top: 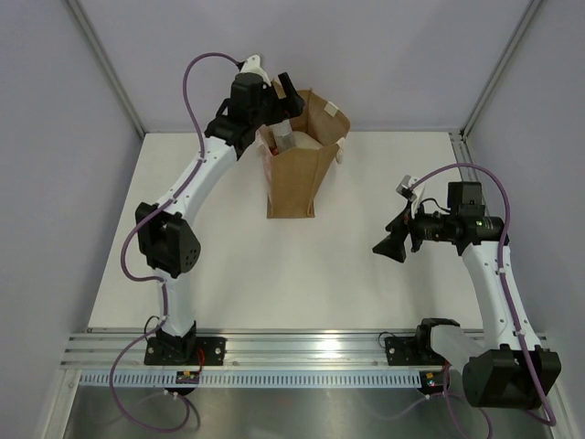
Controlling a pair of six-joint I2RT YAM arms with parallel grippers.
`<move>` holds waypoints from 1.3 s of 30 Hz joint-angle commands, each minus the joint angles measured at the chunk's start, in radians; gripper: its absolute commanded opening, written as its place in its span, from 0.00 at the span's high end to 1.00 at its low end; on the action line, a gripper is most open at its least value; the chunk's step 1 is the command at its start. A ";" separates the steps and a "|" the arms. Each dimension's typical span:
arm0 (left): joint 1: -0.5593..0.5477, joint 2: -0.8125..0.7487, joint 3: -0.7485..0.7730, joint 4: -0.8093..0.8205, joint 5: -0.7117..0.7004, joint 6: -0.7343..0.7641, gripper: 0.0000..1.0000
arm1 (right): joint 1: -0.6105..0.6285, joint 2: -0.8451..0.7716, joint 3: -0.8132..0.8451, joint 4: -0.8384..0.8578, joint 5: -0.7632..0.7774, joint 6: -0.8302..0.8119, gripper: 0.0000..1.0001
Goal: Place the personal care products into the canvas bag
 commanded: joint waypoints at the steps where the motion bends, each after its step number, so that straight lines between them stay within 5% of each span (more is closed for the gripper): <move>1: 0.001 -0.102 0.079 -0.016 0.018 0.032 0.01 | -0.017 -0.036 -0.003 0.011 -0.013 -0.011 0.09; 7: -0.001 -0.266 0.041 -0.067 0.000 0.085 0.01 | -0.026 -0.067 -0.003 0.034 0.028 0.016 0.08; 11: -0.001 -0.454 -0.142 -0.053 0.006 0.114 0.01 | -0.026 -0.109 0.007 0.026 0.080 0.044 0.05; 14: -0.001 -0.671 -0.492 0.019 0.007 0.109 0.01 | -0.026 -0.159 0.012 0.042 0.173 0.151 0.01; 23: -0.004 -1.261 -1.103 0.059 0.190 0.180 0.01 | -0.026 -0.248 -0.026 0.149 0.451 0.354 0.01; 29: -0.004 -1.400 -1.283 -0.019 0.274 0.295 0.01 | -0.026 -0.253 -0.042 0.244 0.674 0.515 0.01; 39: -0.004 -1.463 -1.369 -0.068 0.230 0.393 0.01 | -0.028 -0.359 -0.135 0.368 0.876 0.628 0.00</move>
